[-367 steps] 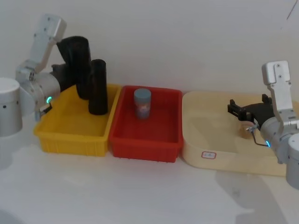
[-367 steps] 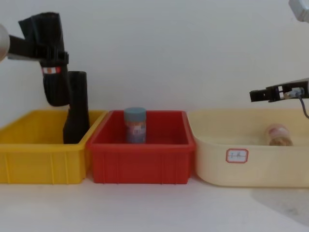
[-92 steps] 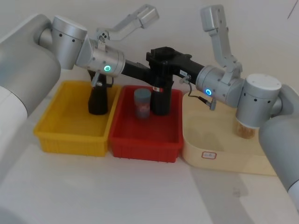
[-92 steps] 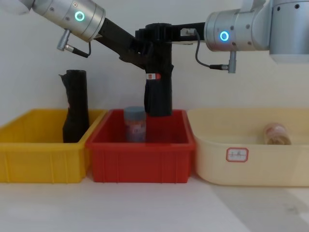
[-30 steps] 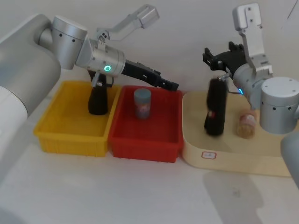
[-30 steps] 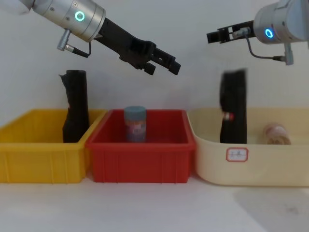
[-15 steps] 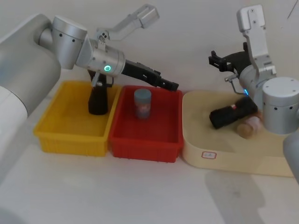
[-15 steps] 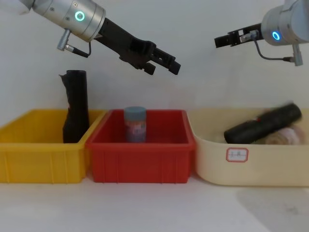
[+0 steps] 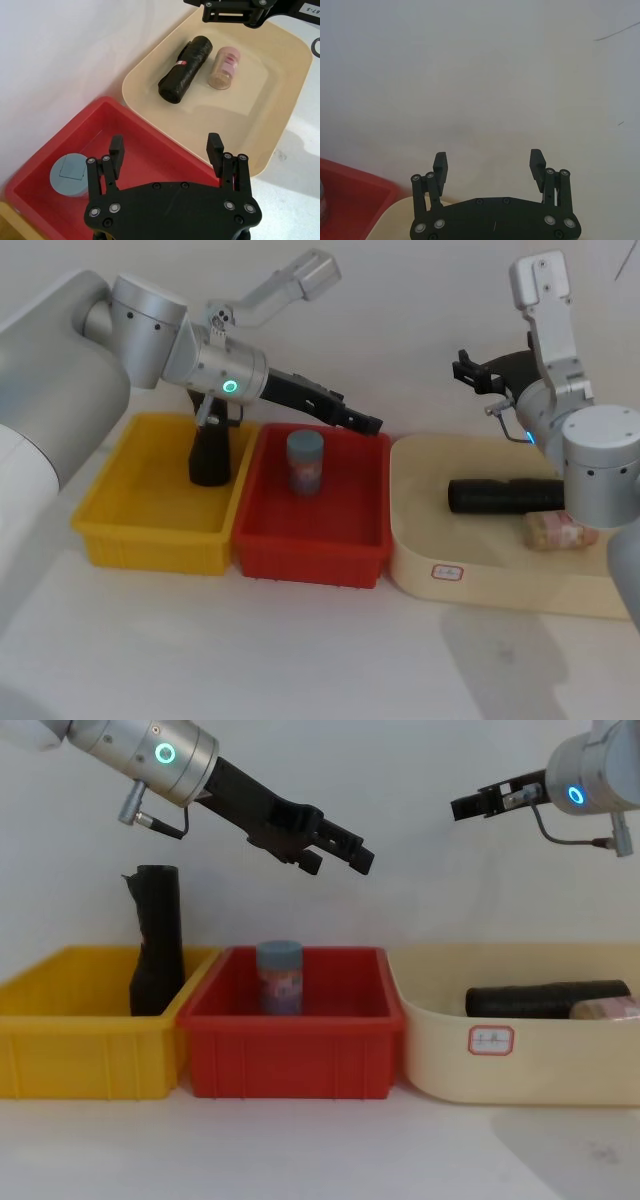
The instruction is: Pick up the garbage bag with the one hand and transfer it to the other hand.
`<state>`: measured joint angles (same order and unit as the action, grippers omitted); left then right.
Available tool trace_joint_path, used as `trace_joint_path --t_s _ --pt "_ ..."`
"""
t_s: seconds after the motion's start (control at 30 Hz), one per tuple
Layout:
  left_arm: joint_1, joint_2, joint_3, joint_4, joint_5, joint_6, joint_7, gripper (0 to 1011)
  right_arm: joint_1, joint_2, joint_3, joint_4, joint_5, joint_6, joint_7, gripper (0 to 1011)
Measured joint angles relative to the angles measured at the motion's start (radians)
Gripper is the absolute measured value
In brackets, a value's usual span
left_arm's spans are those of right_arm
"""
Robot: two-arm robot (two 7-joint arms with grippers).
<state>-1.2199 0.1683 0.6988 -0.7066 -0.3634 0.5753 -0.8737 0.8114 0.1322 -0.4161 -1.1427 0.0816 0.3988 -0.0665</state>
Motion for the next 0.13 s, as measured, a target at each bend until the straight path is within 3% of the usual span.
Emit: trace_joint_path --t_s 0.13 --pt "0.000 0.000 0.000 0.000 0.000 0.000 0.000 1000 0.000 0.000 0.000 0.000 -0.002 0.001 -0.001 1000"
